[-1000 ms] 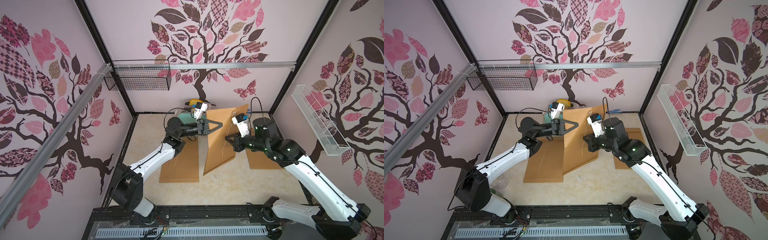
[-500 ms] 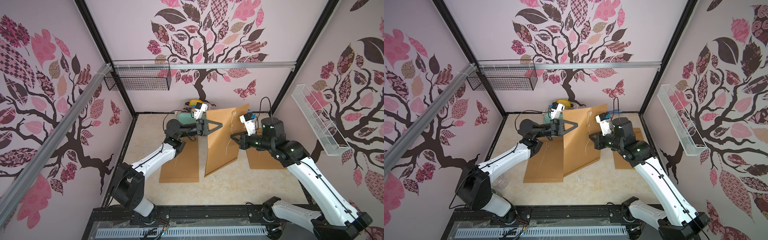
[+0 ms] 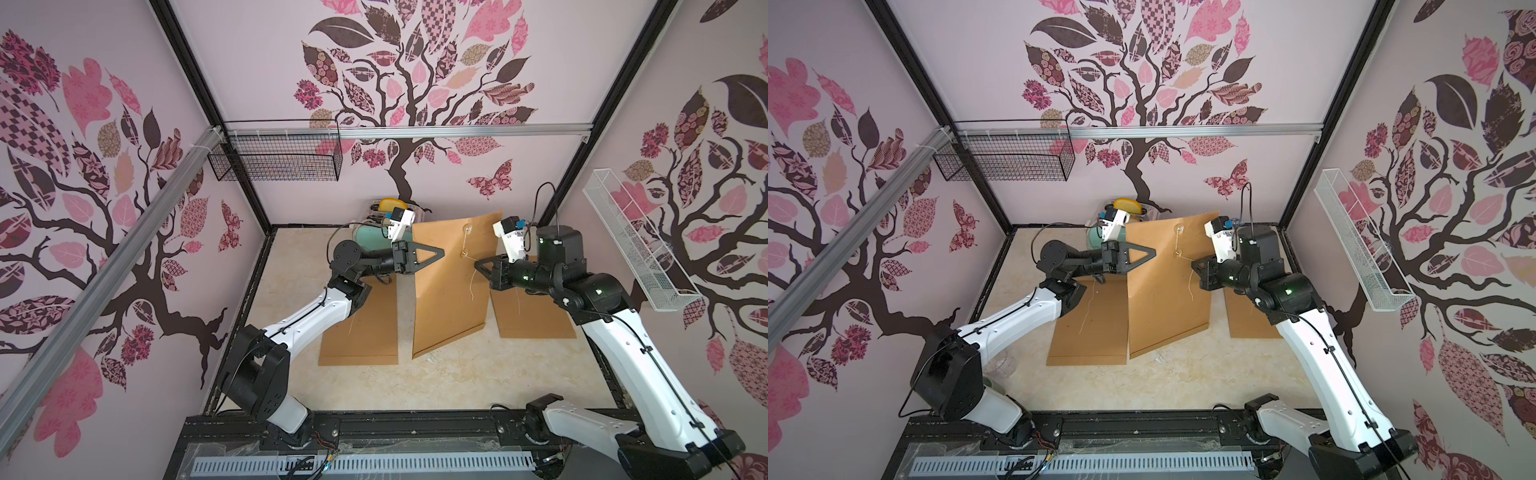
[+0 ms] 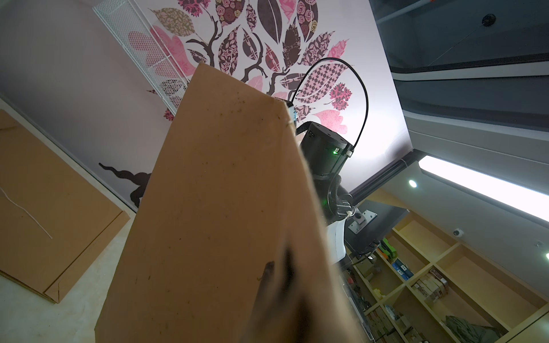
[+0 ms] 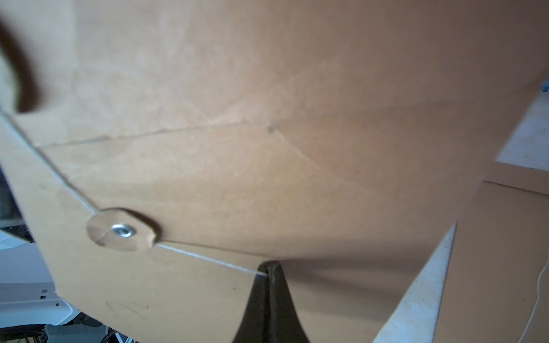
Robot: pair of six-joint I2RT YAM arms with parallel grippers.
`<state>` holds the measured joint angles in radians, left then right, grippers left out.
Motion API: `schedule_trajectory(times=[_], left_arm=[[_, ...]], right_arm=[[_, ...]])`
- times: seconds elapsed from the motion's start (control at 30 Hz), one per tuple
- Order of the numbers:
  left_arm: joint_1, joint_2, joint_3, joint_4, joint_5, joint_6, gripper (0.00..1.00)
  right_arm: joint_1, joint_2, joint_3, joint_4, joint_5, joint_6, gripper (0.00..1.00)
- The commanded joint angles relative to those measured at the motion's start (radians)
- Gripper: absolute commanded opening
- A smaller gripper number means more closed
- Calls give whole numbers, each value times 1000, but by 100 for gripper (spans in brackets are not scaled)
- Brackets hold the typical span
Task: Close the mouth of the file bag
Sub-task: Close the file bag.
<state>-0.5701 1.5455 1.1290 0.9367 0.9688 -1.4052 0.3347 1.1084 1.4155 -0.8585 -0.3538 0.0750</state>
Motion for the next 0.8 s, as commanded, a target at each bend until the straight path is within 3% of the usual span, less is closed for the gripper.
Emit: schedule_trajectory(times=[0.0, 0.27, 0.53, 0.77], left_arm=[[1, -51, -7, -19, -2, 57, 0], [3, -70, -6, -76, 2, 89, 0], [2, -67, 1, -128, 2, 127, 0], [1, -69, 6, -135, 7, 135, 0]], right_arm=[[-9, 15, 74, -57, 36, -37, 0], [-13, 85, 228, -121, -8, -64, 0], [-13, 113, 308, -148, -120, -61, 0], [-11, 147, 347, -187, -125, -60, 0]])
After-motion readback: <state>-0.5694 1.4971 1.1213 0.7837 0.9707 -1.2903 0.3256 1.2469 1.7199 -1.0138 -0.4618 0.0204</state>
